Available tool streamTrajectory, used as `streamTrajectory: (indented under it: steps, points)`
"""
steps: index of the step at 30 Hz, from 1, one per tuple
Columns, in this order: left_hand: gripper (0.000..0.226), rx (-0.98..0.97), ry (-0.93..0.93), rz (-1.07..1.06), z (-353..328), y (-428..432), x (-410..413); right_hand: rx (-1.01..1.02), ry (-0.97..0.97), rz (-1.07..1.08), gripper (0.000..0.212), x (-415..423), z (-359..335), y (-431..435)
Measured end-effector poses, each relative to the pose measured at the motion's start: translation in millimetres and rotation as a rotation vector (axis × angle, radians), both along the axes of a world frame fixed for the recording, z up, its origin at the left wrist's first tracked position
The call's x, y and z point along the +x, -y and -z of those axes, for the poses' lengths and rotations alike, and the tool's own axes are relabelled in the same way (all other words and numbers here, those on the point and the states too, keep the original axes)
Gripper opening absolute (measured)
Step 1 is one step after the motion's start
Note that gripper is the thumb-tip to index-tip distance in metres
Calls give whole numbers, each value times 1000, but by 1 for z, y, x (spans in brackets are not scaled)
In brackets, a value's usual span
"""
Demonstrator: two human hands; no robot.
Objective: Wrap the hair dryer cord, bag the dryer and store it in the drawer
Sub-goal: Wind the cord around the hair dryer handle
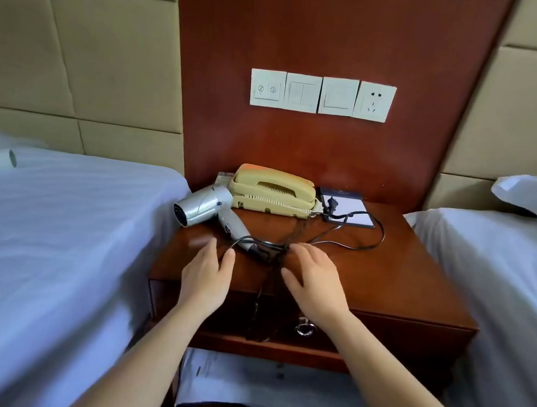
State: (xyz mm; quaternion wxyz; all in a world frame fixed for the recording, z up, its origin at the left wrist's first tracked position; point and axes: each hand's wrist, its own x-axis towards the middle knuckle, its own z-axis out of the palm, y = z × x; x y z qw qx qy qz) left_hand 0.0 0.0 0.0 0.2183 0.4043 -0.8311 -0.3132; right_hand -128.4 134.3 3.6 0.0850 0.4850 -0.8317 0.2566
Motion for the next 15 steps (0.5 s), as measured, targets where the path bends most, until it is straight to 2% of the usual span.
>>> streamTrajectory:
  steps: [3,8,15]
  points:
    - [57,-15,9,7,3,10,-11,61,-77,-32,58,-8,6,23]
    - [43,125,-84,98,-6,5,-20,198,-8,-121,69,-11,3,57]
    - [45,186,-148,138,-5,-4,-23,273,-61,-123,79,-8,2,68]
